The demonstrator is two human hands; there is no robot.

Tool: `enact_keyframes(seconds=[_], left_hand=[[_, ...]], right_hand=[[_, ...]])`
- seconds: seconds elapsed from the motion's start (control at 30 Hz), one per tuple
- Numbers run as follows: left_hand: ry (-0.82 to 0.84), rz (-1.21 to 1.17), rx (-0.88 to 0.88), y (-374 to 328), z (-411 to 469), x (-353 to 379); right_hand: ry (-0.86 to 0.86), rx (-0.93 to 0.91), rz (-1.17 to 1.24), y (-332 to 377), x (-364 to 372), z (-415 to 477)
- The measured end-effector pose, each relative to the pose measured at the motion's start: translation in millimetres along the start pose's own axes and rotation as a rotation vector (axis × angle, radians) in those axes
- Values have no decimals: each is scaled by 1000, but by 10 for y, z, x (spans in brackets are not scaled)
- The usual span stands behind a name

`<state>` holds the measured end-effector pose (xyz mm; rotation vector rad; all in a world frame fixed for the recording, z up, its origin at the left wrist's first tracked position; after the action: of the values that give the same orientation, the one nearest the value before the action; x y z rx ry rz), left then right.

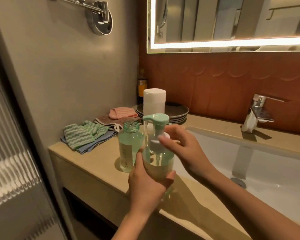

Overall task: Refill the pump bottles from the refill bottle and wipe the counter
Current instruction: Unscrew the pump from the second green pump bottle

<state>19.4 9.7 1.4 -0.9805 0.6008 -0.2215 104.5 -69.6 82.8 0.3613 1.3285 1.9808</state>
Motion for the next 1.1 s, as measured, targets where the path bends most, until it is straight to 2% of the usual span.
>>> enact_keyframes(seconds=[0.2,0.33,0.53,0.73,0.83,0.9,1.0,1.03,1.1], left_hand=[[-39,53,-15,54,21,82],[-42,143,-50,65,30,125],[-38,132,-121,90,42,146],[11,65,-82,65,67,123],[18,65,-76,45,44,132],[-10,82,-75,39,11,137],[-67,124,-64,63,-10,149],[-70,129,-65,66,-6,151],[-68,128,-75,82,-1,153]], right_hand=[[-7,14,-316,66,-13,186],[-23,-61,-444,48,93,297],[35,-43,-316,57,15,303],[386,76,21,1,-118,357],[467,112,-17,38,-81,331],[363,52,-121,43,-27,318],[93,-2,-200,13,49,285],[51,-21,-215,14,51,281],[75,-48,-240,45,2,297]])
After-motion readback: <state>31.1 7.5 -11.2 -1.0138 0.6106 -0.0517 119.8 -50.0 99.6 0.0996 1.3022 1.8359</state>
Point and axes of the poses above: each hand's wrist, its own z-axis towards the middle knuckle, its own x-axis out of the palm, y = z × x, the point moved 3 cm from there along z, towards the middle knuckle, and after that the axes turned 11 degrees about z, right-handed, at the moved point
